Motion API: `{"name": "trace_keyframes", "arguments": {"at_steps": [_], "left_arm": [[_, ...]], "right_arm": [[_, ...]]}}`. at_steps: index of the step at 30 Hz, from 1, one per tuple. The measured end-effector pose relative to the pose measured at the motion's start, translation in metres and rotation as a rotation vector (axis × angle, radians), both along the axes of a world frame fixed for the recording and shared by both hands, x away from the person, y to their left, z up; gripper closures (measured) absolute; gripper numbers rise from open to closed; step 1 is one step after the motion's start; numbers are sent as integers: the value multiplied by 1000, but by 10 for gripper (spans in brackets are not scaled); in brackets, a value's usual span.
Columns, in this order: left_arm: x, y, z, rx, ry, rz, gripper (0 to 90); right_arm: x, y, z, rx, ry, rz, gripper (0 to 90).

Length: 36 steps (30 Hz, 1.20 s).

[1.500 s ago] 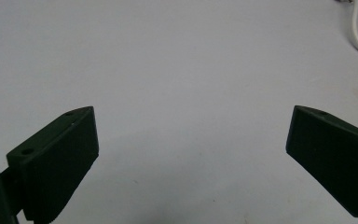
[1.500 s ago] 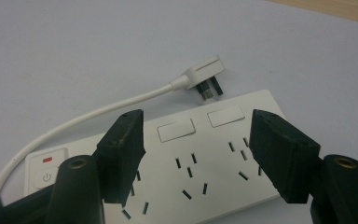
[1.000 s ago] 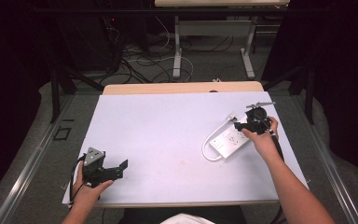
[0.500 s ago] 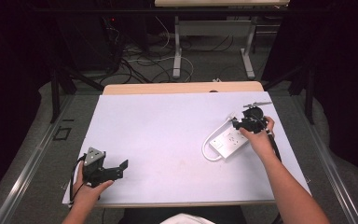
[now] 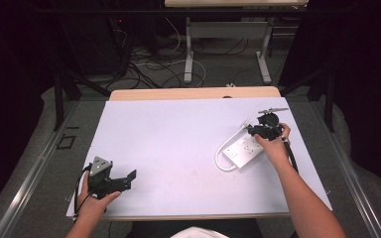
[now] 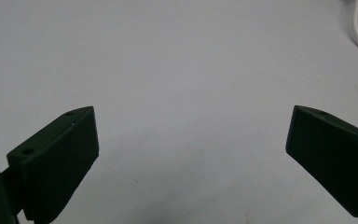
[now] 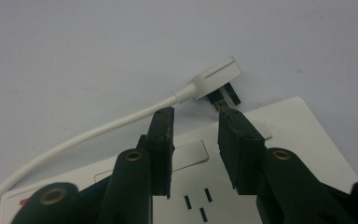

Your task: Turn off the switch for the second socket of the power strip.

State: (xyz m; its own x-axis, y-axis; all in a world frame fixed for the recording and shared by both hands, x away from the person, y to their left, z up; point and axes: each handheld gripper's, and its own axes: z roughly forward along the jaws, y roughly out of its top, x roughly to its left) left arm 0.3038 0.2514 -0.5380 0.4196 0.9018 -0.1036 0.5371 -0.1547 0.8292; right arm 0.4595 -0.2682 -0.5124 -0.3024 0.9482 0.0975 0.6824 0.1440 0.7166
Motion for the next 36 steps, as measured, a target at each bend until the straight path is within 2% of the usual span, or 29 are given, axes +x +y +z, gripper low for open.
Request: {"name": "trace_keyframes", "arguments": {"at_steps": [11, 16, 28, 36], "left_arm": [[0, 0, 0, 2, -1, 0, 25], [0, 0, 0, 2, -1, 0, 25], [0, 0, 0, 4, -1, 2, 26], [0, 0, 0, 4, 0, 5, 29]], "right_arm": [[5, -2, -4, -1, 10, -15, 770], [6, -3, -7, -10, 20, -11, 783], [8, -1, -12, 4, 51, 3, 827], [9, -3, -15, 4, 54, 9, 843]]}}
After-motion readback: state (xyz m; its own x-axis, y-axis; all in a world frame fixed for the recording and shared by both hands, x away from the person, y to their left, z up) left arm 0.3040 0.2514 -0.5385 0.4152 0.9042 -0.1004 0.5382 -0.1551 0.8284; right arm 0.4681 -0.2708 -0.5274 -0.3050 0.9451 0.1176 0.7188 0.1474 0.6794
